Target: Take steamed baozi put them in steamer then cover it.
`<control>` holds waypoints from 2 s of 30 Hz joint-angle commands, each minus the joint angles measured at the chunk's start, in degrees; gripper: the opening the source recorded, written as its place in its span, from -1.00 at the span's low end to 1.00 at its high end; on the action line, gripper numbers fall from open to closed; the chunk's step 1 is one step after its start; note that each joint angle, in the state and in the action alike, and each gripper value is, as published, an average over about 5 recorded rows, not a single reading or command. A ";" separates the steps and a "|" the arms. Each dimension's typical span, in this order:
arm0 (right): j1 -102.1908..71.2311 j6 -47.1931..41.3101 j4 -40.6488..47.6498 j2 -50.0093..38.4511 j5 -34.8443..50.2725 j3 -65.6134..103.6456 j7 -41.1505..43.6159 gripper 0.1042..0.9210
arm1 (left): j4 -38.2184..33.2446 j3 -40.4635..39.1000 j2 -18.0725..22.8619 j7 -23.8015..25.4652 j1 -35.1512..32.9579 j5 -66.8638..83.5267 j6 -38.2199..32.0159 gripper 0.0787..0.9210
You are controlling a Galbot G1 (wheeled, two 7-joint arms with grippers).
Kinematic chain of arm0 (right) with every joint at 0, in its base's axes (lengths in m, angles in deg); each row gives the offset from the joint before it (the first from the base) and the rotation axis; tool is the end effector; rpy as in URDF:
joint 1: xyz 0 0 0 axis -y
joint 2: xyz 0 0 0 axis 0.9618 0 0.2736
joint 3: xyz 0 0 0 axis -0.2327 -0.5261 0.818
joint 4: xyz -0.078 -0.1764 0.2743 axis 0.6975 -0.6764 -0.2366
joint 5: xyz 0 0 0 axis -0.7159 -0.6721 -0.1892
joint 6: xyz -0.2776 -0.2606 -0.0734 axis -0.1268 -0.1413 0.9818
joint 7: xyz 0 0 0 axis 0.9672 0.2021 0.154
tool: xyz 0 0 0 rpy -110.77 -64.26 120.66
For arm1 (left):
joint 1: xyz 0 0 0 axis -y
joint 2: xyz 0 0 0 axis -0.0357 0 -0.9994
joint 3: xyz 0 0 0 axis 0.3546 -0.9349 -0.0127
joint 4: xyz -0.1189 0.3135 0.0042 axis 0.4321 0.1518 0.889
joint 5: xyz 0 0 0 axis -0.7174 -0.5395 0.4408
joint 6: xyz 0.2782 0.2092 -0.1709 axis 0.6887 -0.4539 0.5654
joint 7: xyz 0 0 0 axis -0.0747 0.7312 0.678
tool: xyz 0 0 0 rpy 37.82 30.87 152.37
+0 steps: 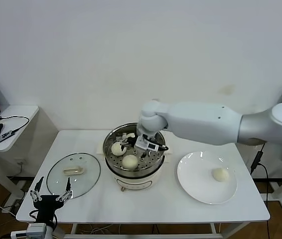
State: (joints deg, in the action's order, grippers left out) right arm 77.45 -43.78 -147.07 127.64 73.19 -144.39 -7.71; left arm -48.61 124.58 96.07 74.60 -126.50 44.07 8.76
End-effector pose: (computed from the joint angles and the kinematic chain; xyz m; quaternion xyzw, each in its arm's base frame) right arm 0.5197 0.1947 -0.0816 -0.6365 0.2148 -0.7400 0.0342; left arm 0.1851 0.0791 -0.2741 0.0772 -0.9837 -0.1474 0.0679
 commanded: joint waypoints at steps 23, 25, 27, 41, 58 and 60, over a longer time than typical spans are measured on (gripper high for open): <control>-6.23 -30.68 -15.46 -49.02 2.96 4.92 7.33 0.76 | -0.86 -3.68 -2.52 0.26 0.43 -0.97 0.24 0.77; -11.77 -30.56 -14.68 -50.30 1.97 8.71 7.09 0.76 | -0.73 -3.87 -2.49 0.27 0.52 -1.16 0.32 0.77; -18.13 -30.77 -13.86 -51.14 1.10 13.85 6.71 0.76 | -0.64 -4.07 -2.45 0.27 0.65 -1.37 0.43 0.77; -44.99 -28.30 -0.71 -44.64 -6.69 38.11 6.11 0.76 | -1.12 -5.18 -1.92 0.49 0.27 -3.02 1.20 0.77; -44.37 -27.10 11.30 -32.78 -8.86 39.73 5.60 0.75 | -0.58 -3.91 -1.97 0.58 0.00 -3.02 1.37 0.77; -44.40 -27.25 11.57 -32.28 -8.94 39.74 5.59 0.73 | -0.56 -3.83 -1.99 0.59 0.01 -3.00 1.39 0.77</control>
State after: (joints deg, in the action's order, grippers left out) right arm 36.11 -71.20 -141.02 90.69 65.68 -107.70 -2.04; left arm -49.22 120.67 94.08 75.17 -126.48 41.05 10.12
